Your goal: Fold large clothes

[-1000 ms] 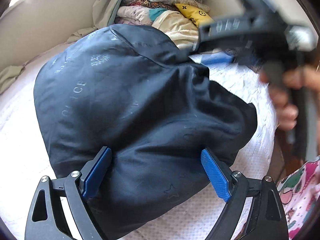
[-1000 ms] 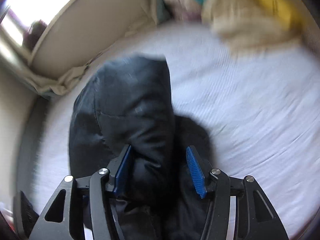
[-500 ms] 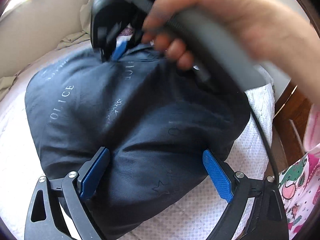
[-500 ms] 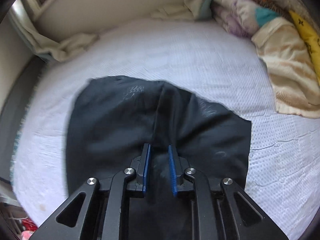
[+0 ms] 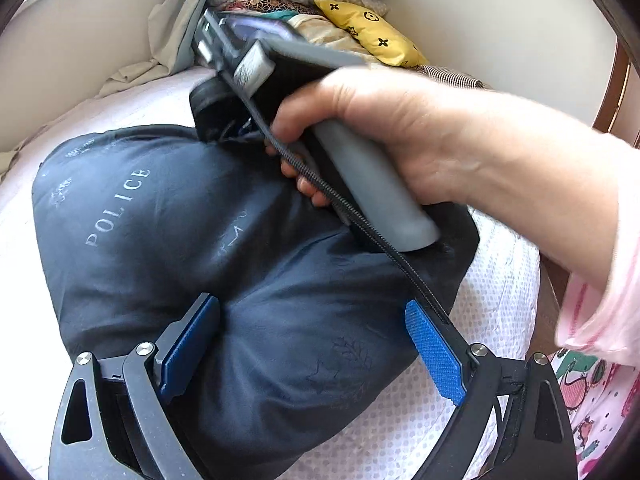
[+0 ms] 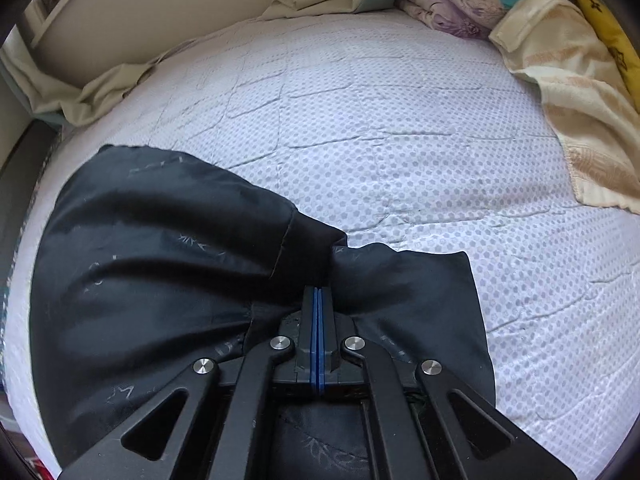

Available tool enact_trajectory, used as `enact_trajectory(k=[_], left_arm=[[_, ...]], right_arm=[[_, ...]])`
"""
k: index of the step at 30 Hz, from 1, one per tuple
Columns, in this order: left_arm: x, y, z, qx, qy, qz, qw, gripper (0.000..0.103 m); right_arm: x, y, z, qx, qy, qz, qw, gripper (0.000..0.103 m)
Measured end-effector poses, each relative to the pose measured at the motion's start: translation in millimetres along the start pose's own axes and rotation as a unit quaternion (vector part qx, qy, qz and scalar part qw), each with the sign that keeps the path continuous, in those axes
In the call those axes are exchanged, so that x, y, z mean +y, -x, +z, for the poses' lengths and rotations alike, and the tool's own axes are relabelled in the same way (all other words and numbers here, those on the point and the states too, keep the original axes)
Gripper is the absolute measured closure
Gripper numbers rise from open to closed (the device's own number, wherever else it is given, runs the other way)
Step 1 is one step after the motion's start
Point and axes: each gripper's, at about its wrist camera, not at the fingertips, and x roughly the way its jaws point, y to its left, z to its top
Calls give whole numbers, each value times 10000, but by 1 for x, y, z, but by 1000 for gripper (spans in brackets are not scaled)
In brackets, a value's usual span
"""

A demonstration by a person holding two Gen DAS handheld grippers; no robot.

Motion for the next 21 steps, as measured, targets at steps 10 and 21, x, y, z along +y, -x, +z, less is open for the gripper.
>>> enact_trajectory(k=[10, 21], left_arm=[[-3, 2, -1, 37, -4, 90, 10000, 8], [-5, 2, 4, 95, 31, 58, 9999, 8]], right_arm=[[1, 154, -51, -506, 77, 330, 9981, 83], [-9, 128, -141, 195, 556, -196, 9981, 84]])
